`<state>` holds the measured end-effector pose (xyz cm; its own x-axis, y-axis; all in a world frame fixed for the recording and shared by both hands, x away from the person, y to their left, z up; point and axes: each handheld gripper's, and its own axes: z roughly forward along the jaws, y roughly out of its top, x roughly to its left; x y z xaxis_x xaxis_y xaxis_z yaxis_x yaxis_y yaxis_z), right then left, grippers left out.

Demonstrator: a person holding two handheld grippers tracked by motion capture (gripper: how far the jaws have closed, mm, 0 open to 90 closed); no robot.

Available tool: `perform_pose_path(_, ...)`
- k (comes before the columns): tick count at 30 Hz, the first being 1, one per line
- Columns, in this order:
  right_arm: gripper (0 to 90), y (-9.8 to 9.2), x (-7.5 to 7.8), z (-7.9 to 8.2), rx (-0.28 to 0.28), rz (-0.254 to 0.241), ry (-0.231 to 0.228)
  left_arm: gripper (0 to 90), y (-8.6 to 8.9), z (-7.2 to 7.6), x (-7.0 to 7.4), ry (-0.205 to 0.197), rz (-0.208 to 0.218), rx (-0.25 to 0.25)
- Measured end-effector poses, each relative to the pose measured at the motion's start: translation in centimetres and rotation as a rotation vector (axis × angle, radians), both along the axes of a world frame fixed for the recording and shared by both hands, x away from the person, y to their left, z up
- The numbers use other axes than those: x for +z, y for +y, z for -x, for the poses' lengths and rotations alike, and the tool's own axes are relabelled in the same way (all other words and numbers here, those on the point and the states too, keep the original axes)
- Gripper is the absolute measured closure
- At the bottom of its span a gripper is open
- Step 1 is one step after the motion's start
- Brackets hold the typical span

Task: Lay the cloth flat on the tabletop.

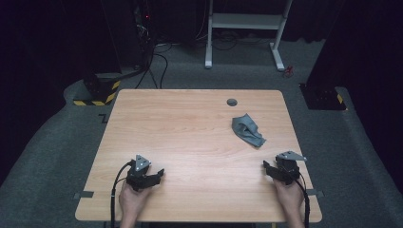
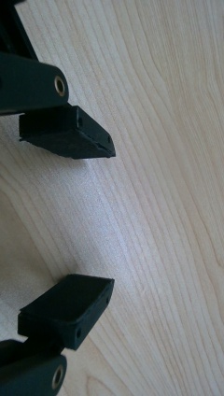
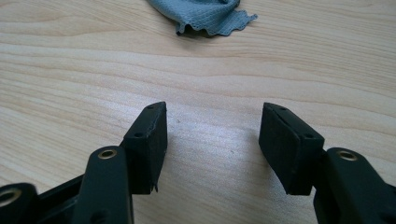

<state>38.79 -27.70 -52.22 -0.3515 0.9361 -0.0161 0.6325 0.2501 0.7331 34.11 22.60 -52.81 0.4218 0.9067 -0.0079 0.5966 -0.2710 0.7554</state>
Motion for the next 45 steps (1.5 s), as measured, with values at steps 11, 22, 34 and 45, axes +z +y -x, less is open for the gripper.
perform_pose_path(11,42.2,0.0,0.0,0.0,0.000,0.000,0.000,31.1,0.1,0.0,0.0,0.000,0.007,0.000)
perform_pose_path(22,40.9,0.0,0.0,0.1,-0.006,-0.001,0.003,30.7,0.0,0.0,0.0,0.000,0.003,-0.001)
perform_pose_path(34,43.0,0.1,0.1,0.2,-0.005,0.004,0.001,30.5,0.1,0.0,0.0,0.003,0.007,-0.005)
perform_pose_path(45,41.7,1.2,0.9,-1.0,0.050,-0.046,-0.003,30.5,0.1,0.0,0.0,0.004,0.006,-0.005)
